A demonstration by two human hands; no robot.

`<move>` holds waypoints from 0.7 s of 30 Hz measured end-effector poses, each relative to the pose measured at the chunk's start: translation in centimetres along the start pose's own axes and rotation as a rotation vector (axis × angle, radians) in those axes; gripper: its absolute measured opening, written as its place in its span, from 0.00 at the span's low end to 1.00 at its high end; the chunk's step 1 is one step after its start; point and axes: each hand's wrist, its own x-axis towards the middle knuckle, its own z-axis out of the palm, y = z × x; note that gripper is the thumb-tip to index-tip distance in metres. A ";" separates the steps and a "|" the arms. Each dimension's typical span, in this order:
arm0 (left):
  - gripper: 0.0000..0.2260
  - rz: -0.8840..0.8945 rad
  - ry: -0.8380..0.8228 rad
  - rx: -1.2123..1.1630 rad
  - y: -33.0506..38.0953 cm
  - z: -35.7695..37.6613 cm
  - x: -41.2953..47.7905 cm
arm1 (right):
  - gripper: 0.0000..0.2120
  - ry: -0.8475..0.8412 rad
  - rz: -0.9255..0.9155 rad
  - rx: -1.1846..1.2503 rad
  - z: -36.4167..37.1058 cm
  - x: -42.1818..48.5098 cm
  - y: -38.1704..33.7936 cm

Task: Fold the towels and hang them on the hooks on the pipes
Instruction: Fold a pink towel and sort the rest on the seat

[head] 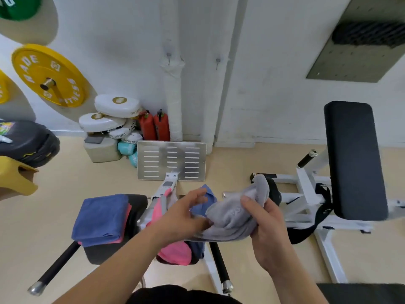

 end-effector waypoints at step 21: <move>0.07 -0.323 0.171 0.553 -13.0 -0.4 1.7 | 0.10 0.124 0.157 -0.037 1.8 2.2 4.7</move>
